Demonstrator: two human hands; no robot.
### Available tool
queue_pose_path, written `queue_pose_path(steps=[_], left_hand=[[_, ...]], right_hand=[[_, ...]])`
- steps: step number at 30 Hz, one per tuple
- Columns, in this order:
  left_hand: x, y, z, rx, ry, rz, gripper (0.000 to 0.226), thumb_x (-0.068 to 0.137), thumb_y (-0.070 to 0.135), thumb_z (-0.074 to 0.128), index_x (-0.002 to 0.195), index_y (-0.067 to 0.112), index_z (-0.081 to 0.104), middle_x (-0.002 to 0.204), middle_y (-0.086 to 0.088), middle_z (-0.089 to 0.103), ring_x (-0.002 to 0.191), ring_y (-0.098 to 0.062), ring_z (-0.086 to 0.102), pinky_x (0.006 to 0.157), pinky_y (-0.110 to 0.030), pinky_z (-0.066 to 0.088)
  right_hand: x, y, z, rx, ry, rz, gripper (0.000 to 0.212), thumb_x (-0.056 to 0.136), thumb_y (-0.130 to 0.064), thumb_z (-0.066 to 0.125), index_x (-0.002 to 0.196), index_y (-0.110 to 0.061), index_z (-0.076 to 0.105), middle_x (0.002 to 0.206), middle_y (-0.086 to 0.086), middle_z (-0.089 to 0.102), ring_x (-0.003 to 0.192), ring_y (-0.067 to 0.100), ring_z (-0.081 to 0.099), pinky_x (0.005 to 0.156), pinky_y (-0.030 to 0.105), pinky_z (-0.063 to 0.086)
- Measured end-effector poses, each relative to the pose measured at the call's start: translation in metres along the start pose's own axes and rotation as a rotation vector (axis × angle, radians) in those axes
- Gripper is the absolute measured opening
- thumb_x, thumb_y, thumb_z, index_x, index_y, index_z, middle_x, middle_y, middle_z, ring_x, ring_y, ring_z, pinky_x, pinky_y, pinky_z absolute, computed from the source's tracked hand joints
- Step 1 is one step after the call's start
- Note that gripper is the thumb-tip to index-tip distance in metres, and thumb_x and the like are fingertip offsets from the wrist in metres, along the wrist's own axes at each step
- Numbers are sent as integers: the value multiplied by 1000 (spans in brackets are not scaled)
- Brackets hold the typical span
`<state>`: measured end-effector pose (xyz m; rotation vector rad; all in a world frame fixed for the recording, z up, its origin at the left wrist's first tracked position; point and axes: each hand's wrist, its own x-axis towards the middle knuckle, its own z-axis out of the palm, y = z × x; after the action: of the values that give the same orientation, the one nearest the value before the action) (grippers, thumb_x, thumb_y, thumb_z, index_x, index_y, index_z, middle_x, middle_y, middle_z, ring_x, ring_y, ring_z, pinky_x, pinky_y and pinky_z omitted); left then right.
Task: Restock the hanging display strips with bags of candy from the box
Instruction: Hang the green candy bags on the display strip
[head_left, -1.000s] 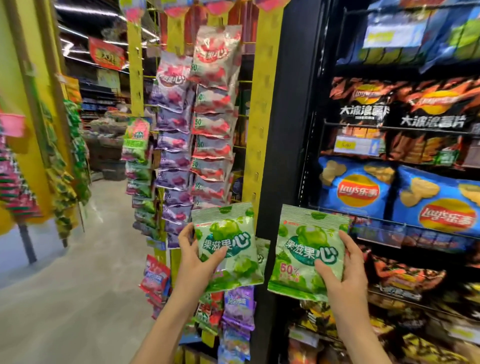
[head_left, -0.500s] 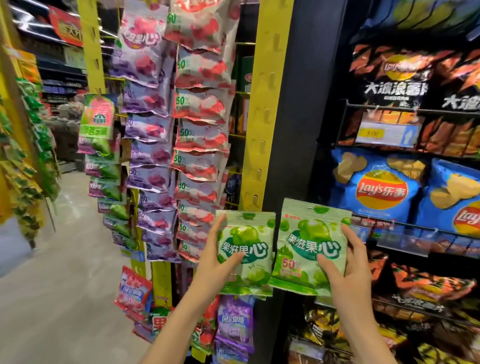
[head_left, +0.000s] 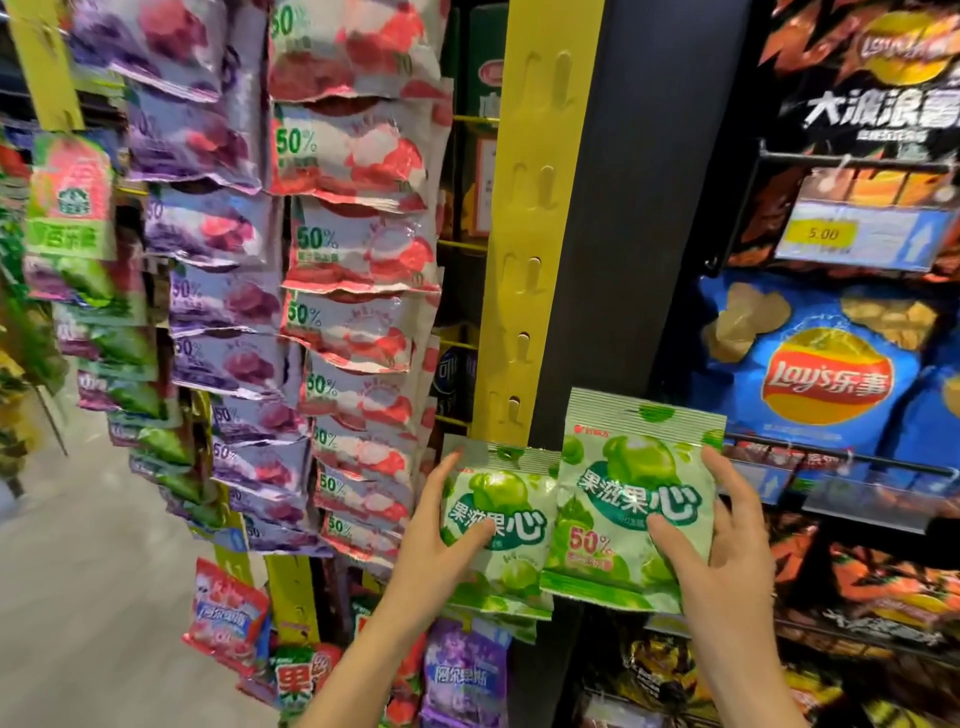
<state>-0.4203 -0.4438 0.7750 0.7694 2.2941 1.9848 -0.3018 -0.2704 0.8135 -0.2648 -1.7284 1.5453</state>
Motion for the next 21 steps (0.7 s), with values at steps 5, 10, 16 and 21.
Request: queue_pose_path(steps=[5,10,16,21], left_hand=[[0,-9,-1,5,-3,-29,63,87,21,62,125,49,21,129,29,27,126,5,23,103,-18,22],[-2,-12,-3,13,-28,-53,64,87,22,62,135,38,23,127,27,31,124,5,25,99,-16,23],[-4,-16,-4,38,-47,-29,62,88,21,62,128,45,22,124,36,29,123,8,27,99,-12,23],[-7,-18,-4,99,-64,-67,76,88,27,62,144,32,10,144,18,23,136,-2,20,105,-14,17]], right_hand=[[-3,2,5,-17,30,-13,64,83,8,60,114,-46,47,97,-35,63,95,-5,63,81,21,55],[-8,1,10,-50,69,-20,61,83,9,58,120,-38,46,96,-39,61,93,-9,62,76,12,53],[-15,4,16,-73,101,-6,60,84,8,58,129,-28,42,94,-43,59,92,-12,61,73,9,52],[-21,2,17,-90,134,-11,61,84,9,59,125,-32,44,98,-37,61,93,-11,61,77,11,52]])
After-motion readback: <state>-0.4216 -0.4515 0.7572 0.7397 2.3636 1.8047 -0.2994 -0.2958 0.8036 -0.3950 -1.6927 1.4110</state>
